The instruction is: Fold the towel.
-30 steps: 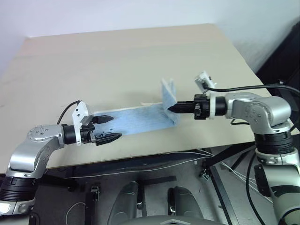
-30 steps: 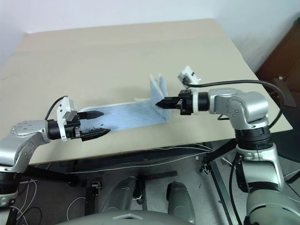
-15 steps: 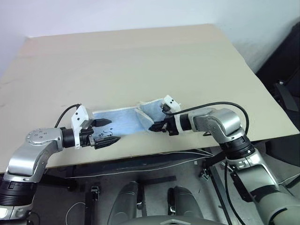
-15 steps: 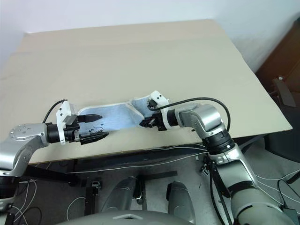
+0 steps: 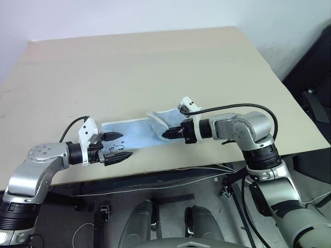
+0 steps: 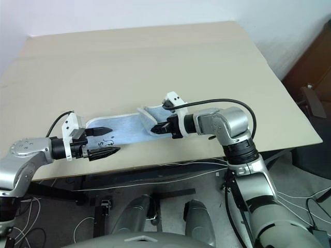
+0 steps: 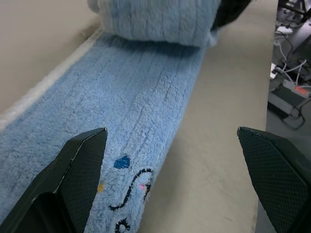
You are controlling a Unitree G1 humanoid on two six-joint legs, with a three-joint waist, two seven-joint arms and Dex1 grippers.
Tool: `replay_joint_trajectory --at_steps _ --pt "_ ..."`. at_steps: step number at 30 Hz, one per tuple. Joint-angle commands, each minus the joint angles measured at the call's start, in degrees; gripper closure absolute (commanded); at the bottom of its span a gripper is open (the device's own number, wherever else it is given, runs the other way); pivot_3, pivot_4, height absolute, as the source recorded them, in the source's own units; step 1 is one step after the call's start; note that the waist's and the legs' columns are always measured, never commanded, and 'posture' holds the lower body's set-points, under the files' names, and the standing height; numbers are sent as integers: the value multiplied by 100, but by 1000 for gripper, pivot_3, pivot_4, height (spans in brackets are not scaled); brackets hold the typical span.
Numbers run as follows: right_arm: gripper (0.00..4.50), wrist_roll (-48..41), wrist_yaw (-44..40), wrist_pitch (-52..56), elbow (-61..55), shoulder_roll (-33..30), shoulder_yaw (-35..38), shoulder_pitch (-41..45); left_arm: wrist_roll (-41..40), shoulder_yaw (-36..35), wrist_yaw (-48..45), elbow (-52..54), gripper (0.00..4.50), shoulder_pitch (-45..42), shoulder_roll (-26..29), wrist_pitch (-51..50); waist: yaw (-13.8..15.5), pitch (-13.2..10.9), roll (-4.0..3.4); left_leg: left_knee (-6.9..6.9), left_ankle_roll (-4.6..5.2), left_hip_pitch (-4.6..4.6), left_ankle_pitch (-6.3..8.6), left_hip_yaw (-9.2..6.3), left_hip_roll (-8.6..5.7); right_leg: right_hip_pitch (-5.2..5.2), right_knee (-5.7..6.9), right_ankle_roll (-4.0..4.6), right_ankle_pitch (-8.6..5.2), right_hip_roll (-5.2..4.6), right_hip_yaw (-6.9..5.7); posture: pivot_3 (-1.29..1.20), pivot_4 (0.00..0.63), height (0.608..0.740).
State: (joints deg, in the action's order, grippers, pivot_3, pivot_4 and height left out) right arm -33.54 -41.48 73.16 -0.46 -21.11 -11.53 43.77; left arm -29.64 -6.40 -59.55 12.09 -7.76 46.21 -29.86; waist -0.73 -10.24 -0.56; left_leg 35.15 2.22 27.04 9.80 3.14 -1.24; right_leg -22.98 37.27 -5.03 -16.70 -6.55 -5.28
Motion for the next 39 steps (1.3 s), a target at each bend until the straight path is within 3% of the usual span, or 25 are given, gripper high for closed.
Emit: replay_joint_trajectory --at_steps 1,7,9,14,17,18,20,25,32,39 --pt "3804 45 97 -86 -158 41 3 -54 -83 -89 50 278 0 -138 105 -135 -1 0 0 0 0 1 0 0 0 -1 0 0 0 0 0 0 150 735" --pt "1892 -202 -17 -259 -438 141 381 -154 -179 -99 168 547 0 -221 138 -453 -4 0 0 1 0 -1 -2 0 0 20 5 -1 0 5 0 0 150 735" --pt "1237 -536 -262 -555 -692 163 816 -234 -226 -122 217 643 0 -236 138 -546 0 0 0 1 0 -2 -2 0 0 23 5 -1 0 7 0 0 150 735" --pt "1237 -881 -279 -740 -323 152 1529 -157 -786 -414 537 763 0 -605 -145 -934 15 -4 7 4 14 -18 -10 0 0 41 3 -11 6 10 -1 0 150 735" --pt "1837 -696 -132 -1282 -132 249 1675 -152 -1074 -542 726 764 0 -853 -270 -1160 4 -6 10 2 5 -56 -4 -1 1 61 -3 -14 7 9 0 0 150 735" --pt "2131 -511 -228 -1583 -177 183 1496 -246 -1036 -545 888 615 180 -1020 -381 -1129 -4 -6 10 1 5 -57 -4 -1 1 61 -3 -14 7 8 1 0 150 735" --pt "2791 -273 -336 -1982 -176 123 1244 -370 -974 -520 957 405 605 -1216 -513 -991 3 -6 10 0 5 -60 -4 -1 1 60 -1 -14 8 9 3 0 150 735" --pt "4414 218 -372 -2739 160 165 903 -483 -848 -297 623 -94 2176 -1460 -679 -654 -1 -6 11 -1 10 -56 -11 11 2 63 0 -14 8 14 13 0 150 735" --pt "4500 497 -508 -3260 648 310 713 -330 -402 155 156 -1410 4476 -1947 -1094 -20 7 -8 15 2 16 -59 -15 21 3 68 7 -18 10 15 19 0 150 735" --pt "4500 1077 -283 -3914 1654 556 629 -31 937 1197 -45 -2866 4476 -2718 -1889 1593 11 -11 20 4 19 -55 -17 31 2 62 4 -30 25 12 21 0 150 735"
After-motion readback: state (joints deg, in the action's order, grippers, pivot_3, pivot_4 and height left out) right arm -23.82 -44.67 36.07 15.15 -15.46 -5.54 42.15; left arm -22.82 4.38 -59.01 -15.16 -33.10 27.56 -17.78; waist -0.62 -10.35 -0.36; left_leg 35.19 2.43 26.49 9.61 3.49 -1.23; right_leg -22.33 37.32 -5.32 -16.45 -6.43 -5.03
